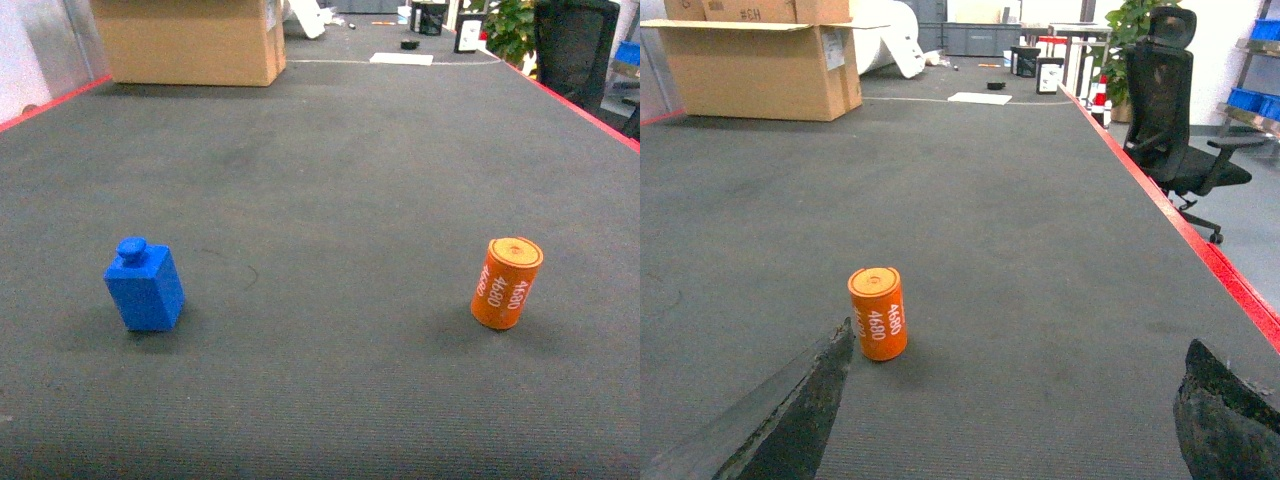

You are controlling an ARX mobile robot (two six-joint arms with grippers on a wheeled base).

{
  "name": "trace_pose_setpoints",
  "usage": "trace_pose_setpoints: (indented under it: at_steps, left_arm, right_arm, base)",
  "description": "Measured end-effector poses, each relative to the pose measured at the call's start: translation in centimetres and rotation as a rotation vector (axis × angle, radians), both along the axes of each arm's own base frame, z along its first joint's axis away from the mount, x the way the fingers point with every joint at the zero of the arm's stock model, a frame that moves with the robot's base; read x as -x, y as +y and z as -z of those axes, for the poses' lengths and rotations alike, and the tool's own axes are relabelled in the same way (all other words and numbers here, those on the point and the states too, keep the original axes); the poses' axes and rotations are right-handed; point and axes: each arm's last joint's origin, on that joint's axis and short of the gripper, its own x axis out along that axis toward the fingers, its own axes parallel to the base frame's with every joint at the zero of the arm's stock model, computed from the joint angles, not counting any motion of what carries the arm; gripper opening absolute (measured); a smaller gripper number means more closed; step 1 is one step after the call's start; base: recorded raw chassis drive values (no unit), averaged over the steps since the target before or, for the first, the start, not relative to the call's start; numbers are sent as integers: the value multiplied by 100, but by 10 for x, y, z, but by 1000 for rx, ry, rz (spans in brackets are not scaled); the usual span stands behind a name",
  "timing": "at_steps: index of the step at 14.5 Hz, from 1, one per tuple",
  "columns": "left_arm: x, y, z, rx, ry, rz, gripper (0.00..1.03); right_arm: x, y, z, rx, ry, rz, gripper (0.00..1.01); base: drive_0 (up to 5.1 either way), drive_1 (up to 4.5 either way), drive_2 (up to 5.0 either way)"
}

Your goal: Sort blue parts and orange caps into right shelf containers

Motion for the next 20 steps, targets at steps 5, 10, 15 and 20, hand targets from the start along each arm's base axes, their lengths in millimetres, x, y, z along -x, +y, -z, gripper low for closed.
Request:
trace_pose_setpoints:
  at_steps: [5,10,15,20]
  left_arm:
    - [0,0,0,0,0,0,98]
    - [0,0,0,0,0,0,98]
    - [0,0,0,0,0,0,98]
    - [0,0,0,0,0,0,98]
  right_arm:
    - [0,0,0,0,0,0,98]
    - [0,0,0,0,0,0,98]
    - [0,0,0,0,0,0,98]
    - [0,0,0,0,0,0,98]
  base:
    - [0,0,0]
    - [0,0,0]
    - [0,0,0]
    - [0,0,0]
